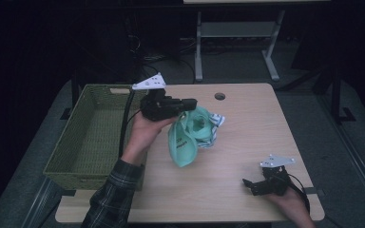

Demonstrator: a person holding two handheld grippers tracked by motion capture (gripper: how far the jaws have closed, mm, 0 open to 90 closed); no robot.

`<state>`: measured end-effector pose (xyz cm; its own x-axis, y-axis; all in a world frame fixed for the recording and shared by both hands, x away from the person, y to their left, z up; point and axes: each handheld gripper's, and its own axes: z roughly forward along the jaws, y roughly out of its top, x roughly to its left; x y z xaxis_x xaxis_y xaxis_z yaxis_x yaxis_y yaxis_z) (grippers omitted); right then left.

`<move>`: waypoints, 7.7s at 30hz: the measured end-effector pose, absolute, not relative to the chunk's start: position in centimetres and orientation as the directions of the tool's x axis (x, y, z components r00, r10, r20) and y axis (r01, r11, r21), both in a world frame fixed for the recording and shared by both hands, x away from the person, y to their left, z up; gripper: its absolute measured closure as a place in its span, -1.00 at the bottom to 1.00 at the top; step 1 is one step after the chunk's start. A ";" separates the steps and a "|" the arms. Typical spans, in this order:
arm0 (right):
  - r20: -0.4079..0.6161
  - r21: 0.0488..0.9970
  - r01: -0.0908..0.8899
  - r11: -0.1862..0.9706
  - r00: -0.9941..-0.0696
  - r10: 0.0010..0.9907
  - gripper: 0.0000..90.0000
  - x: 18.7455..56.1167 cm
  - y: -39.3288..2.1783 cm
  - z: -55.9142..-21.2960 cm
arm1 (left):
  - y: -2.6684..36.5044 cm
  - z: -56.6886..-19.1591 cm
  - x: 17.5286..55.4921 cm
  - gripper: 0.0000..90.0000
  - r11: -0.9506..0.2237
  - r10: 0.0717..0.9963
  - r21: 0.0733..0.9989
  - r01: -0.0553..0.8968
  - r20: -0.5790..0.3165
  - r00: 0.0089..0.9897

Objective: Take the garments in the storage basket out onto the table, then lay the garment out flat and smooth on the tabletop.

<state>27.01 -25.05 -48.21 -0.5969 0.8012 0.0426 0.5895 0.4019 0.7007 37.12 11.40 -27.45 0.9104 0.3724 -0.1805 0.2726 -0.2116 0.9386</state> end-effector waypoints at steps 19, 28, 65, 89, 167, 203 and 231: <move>0.043 0.701 0.590 0.402 -0.597 0.801 -0.97 27.0 -25.0 -48.2 | 3.9 -33.4 37.2 0.90 -0.310 0.275 0.897 0.315 -0.233 0.933; 0.041 0.701 0.588 0.404 -0.598 0.801 -0.97 27.0 -25.1 -48.2 | 2.8 -37.8 37.3 0.89 -0.375 0.280 0.860 0.346 -0.251 0.927; 0.036 0.703 0.584 0.406 -0.600 0.799 -0.97 27.0 -25.1 -48.2 | 7.0 -41.1 35.1 -0.06 -0.509 0.389 0.777 0.370 -0.176 0.904; 0.036 0.702 0.584 0.407 -0.601 0.799 -0.97 27.1 -25.1 -48.2 | 9.4 -44.3 30.7 0.73 -0.629 0.453 0.664 0.404 -0.110 0.885; 0.026 0.669 0.553 0.496 -0.685 0.728 0.56 37.7 -17.5 -46.5 | 9.2 -45.5 31.5 0.99 -0.707 0.432 0.573 0.415 -0.115 0.894; 0.048 0.745 0.549 0.379 -0.610 0.791 0.96 43.0 -18.4 -42.2 | 9.2 -45.5 31.6 0.99 -0.707 0.430 0.573 0.413 -0.115 0.895; 0.068 0.740 0.567 0.361 -0.598 0.799 0.86 38.9 -21.7 -42.8 | 9.3 -45.5 31.7 0.99 -0.707 0.430 0.567 0.423 -0.131 0.893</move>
<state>38.91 -21.70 -42.81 -0.5980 0.7985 0.0683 0.5668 0.3612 0.7405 31.65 9.32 -45.51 0.8934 0.4297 -0.1307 0.4229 -0.7066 0.5674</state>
